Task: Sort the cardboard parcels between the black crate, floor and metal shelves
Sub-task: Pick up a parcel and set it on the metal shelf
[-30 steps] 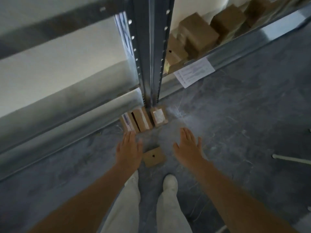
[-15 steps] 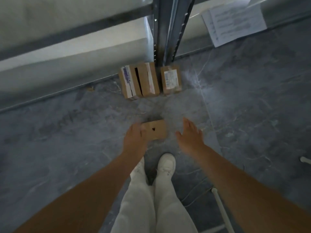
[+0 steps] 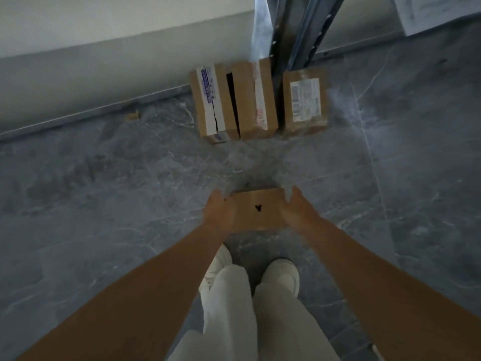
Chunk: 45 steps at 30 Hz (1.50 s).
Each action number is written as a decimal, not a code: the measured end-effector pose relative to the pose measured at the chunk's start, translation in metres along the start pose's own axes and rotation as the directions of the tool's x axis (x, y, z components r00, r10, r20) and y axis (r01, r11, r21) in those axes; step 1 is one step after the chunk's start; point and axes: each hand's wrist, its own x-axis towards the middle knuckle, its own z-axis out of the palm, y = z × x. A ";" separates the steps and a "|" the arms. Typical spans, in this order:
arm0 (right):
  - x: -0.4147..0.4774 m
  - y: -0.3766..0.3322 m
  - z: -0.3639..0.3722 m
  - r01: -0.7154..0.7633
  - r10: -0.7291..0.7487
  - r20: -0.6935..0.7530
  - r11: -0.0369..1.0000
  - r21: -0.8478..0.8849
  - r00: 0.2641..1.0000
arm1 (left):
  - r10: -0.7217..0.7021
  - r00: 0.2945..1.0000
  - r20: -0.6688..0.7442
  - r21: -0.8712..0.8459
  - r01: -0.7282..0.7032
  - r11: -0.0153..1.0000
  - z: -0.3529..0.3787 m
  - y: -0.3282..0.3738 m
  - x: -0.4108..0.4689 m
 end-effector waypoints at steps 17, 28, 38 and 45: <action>-0.152 -0.090 -0.053 -0.089 0.087 0.029 0.845 0.527 0.996 | 0.021 0.998 -0.051 -0.454 -0.042 0.890 -0.096 0.061 -0.127; -0.510 -0.283 -0.157 0.420 -0.405 -0.128 0.808 0.413 0.905 | 0.187 0.841 -0.507 -0.618 -0.506 0.601 -0.374 0.166 -0.411; -0.723 -0.330 -0.178 0.728 -0.748 -0.035 0.632 0.264 0.663 | 0.313 0.766 -0.561 -0.702 -0.641 0.310 -0.466 0.123 -0.595; -0.806 -0.375 -0.105 0.826 -0.857 0.074 0.512 0.236 0.510 | 0.254 0.637 -0.728 -0.633 -0.767 0.109 -0.544 0.058 -0.645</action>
